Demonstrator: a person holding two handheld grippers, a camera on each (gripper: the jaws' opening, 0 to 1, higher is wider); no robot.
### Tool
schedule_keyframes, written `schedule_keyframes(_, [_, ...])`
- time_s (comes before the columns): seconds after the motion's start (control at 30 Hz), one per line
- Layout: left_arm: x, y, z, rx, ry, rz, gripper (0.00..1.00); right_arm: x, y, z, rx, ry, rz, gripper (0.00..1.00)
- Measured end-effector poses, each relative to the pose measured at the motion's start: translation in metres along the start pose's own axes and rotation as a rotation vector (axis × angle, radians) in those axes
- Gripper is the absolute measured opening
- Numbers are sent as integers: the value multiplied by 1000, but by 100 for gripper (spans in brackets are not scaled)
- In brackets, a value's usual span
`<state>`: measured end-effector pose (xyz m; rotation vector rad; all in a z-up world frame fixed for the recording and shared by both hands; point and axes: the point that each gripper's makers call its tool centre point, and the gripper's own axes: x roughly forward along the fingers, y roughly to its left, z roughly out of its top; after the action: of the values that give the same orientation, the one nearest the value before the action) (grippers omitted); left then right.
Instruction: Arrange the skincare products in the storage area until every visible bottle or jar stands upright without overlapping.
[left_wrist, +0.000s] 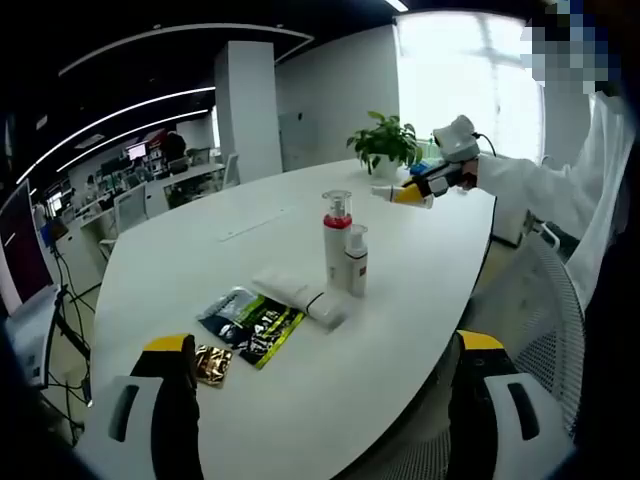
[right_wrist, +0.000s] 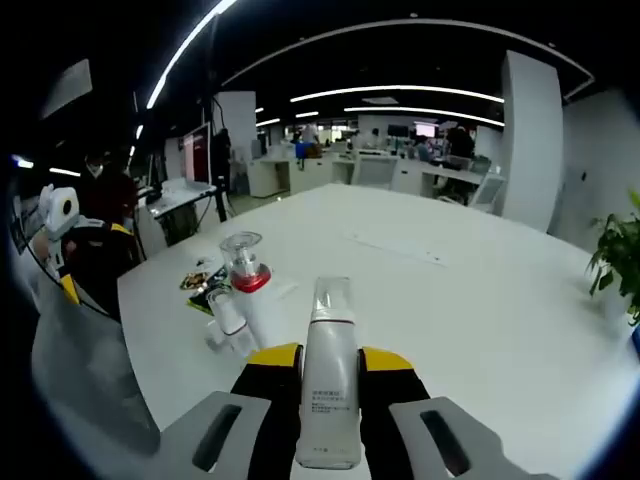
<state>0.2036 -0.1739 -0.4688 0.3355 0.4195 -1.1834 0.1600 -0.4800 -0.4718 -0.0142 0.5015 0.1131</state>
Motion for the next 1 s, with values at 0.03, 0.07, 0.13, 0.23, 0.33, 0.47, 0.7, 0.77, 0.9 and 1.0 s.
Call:
schedule_keyframes(0.03, [0, 0, 0, 1, 2, 0, 99, -1, 2, 1, 1, -3, 3, 13])
schedule_keyframes(0.07, [0, 0, -2, 8, 6, -3, 99, -5, 8, 5, 0, -19, 13, 13])
schedule_keyframes(0.13, [0, -1, -2, 8, 5, -9, 99, -8, 15, 9, 2, -35, 22, 13])
schedule_keyframes(0.23, [-1, -2, -2, 6, -1, -14, 99, -15, 33, 14, 2, -58, 45, 13])
schedule_keyframes(0.33, [-1, -3, -3, 3, -2, -20, 99, -19, 50, 18, -9, -73, 71, 13])
schedule_keyframes(0.47, [0, -5, -2, 2, -6, -32, 99, -23, 76, 27, -13, -123, 132, 13])
schedule_keyframes(0.7, [4, -17, 12, -29, -66, -91, 99, -22, 114, 18, -16, -117, 185, 13])
schedule_keyframes(0.77, [5, -20, 15, -54, -87, -115, 99, -20, 123, 14, -10, -110, 204, 13])
schedule_keyframes(0.9, [11, -29, 22, -103, -135, -160, 99, -15, 141, 7, 23, -111, 235, 13])
schedule_keyframes(1.0, [14, -37, 31, -122, -185, -201, 92, -13, 153, 5, 35, -111, 259, 13])
